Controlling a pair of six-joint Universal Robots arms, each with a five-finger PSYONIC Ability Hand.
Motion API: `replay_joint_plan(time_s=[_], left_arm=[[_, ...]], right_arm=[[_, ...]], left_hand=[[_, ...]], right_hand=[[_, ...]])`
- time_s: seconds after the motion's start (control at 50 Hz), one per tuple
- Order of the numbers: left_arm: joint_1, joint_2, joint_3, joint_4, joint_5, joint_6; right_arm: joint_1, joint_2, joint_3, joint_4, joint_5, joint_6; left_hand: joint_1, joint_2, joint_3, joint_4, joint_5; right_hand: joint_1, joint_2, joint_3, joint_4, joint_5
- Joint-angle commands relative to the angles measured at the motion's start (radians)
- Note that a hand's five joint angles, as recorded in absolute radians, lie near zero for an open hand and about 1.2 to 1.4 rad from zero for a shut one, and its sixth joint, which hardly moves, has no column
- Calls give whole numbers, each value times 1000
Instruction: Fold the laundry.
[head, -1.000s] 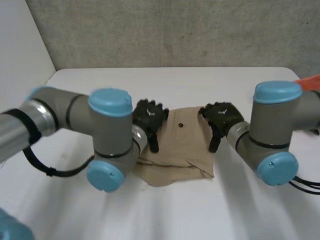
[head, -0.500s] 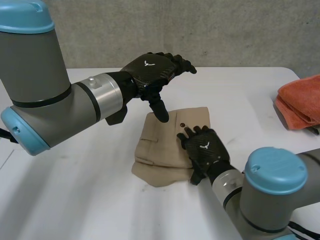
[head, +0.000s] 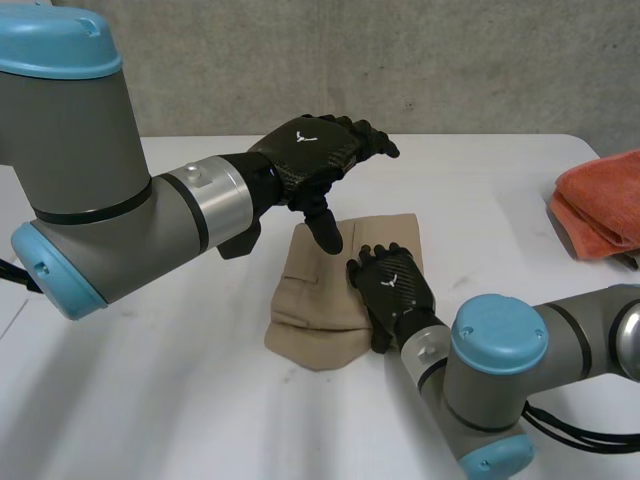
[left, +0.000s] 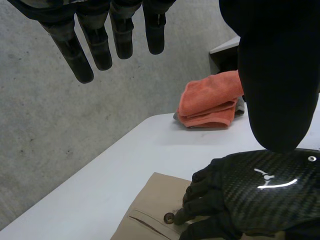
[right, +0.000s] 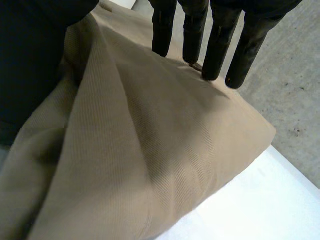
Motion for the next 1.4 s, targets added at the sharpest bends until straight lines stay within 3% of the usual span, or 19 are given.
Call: replay_joint_plan(time_s=[0.02,0.06,0.08,0.2,0.26,0.34,0.44,0.6,0.96,1.16,1.4], left_arm=[[0,1,-1,0,0,0],[0,1,-3,0,0,0],[0,1,-3,0,0,-1],[-1,4,-15,0,2,0],[0,5,-15,0,0,0],[2,7,-18,0,2,0],[3,19,-23,0,0,0],[8,21,-38,1,0,0],[3,51,-33,4,-3,-1],[-9,54,-33,3,-15,-3],[-21,45,-39,5,-23,-1]], right_arm=[[0,40,-72,4,-5,8],[0,51,-90,13,-8,6],[-2,52,-96,15,-9,6],[-25,28,-93,20,-17,1],[-120,-14,-72,20,-66,-8],[-250,-53,-47,21,-189,-57],[-463,-73,-55,39,-401,-188],[-611,-61,-199,89,-633,-238],[-762,40,-844,84,-666,230],[-902,138,-949,73,-805,340],[-1089,342,-952,70,-951,327]], left_hand=[[-4,1,-5,2,11],[-4,1,-5,2,11],[-4,1,-5,2,11],[-7,-2,-8,-1,8],[-7,-2,-8,-1,8],[-10,-4,-11,-4,5],[-10,-4,-11,-4,5],[-7,-2,-8,-1,8],[-7,-2,-8,-1,8],[-7,-2,-8,-1,8],[-4,1,-5,2,11]], right_hand=[[604,569,562,562,613],[1003,968,961,961,1012],[1067,1032,1026,1025,1076],[1068,1033,1026,1026,1077],[1068,1033,1026,1026,1077],[1068,1033,1026,1026,1077],[1068,1033,1026,1026,1077],[1068,1033,1026,1026,1077],[1068,1033,1026,1026,1077],[1068,1033,1026,1026,1077],[1068,1033,1026,1026,1077]])
